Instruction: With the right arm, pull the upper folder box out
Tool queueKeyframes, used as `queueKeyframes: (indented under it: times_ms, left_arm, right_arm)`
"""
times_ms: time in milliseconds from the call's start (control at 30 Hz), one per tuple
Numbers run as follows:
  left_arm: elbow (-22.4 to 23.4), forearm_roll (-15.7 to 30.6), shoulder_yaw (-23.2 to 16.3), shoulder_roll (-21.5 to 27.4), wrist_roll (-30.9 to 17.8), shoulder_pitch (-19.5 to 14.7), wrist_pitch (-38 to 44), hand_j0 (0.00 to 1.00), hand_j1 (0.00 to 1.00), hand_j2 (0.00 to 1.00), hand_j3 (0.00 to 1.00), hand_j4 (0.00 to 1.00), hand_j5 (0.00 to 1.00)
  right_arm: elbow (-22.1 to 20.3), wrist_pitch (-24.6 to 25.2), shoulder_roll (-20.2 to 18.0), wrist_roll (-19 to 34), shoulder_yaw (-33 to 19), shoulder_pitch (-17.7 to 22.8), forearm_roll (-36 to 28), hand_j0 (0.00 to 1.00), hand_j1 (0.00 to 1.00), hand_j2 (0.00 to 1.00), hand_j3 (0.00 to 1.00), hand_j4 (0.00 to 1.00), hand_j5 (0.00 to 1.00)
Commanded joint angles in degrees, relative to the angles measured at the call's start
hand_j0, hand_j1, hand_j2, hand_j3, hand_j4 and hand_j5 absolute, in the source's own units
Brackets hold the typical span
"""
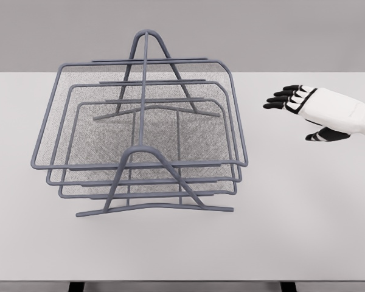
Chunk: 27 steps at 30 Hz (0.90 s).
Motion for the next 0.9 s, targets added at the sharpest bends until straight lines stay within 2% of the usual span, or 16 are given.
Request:
queueKeyframes:
  times_ms: [0,33,100,133,233,333,400,500,700,867]
  left_arm:
    - [0.0,0.0,0.0,0.0,0.0,0.0,0.0,1.00,1.00,1.00,1.00,1.00,1.00]
    - [0.0,0.0,0.0,0.0,0.0,0.0,-0.1,1.00,1.00,1.00,1.00,1.00,1.00]
    - [0.0,0.0,0.0,0.0,0.0,0.0,0.0,1.00,1.00,1.00,1.00,1.00,1.00]
    - [0.0,0.0,0.0,0.0,0.0,0.0,0.0,1.00,1.00,1.00,1.00,1.00,1.00]
    - [0.0,0.0,0.0,0.0,0.0,0.0,0.0,1.00,1.00,1.00,1.00,1.00,1.00]
    - [0.0,0.0,0.0,0.0,0.0,0.0,0.0,1.00,1.00,1.00,1.00,1.00,1.00]
    - [0.0,0.0,0.0,0.0,0.0,0.0,-0.1,1.00,1.00,1.00,1.00,1.00,1.00]
    - [0.0,0.0,0.0,0.0,0.0,0.0,0.0,1.00,1.00,1.00,1.00,1.00,1.00]
    - [0.0,0.0,0.0,0.0,0.0,0.0,0.0,1.00,1.00,1.00,1.00,1.00,1.00]
    - [0.0,0.0,0.0,0.0,0.0,0.0,0.0,1.00,1.00,1.00,1.00,1.00,1.00]
  right_arm:
    - [0.2,0.1,0.1,0.2,0.1,-0.1,-0.5,1.00,1.00,1.00,1.00,1.00,1.00]
    - [0.5,0.1,0.3,0.3,0.3,-0.9,-0.5,1.00,1.00,1.00,1.00,1.00,1.00]
    - [2.4,0.1,1.5,0.6,9.6,-9.0,-0.8,1.00,1.00,1.00,1.00,1.00,1.00]
    - [2.5,0.1,1.9,0.7,11.4,-11.3,-0.9,1.00,1.00,1.00,1.00,1.00,1.00]
    - [2.5,0.1,4.6,0.7,16.1,-14.9,-0.9,1.00,1.00,1.00,1.00,1.00,1.00]
    - [2.4,0.1,6.3,0.7,16.3,-15.7,-0.9,1.00,1.00,1.00,1.00,1.00,1.00]
    - [2.1,0.1,6.3,0.7,16.7,-15.8,-0.9,1.00,1.00,1.00,1.00,1.00,1.00]
    - [2.0,0.1,6.3,0.7,16.8,-18.3,-2.0,1.00,1.00,1.00,1.00,1.00,1.00]
    - [2.3,0.1,6.3,0.7,21.7,-18.4,-1.9,1.00,1.00,1.00,1.00,1.00,1.00]
    - [2.4,0.1,6.9,0.7,22.5,-17.9,-1.8,1.00,1.00,1.00,1.00,1.00,1.00]
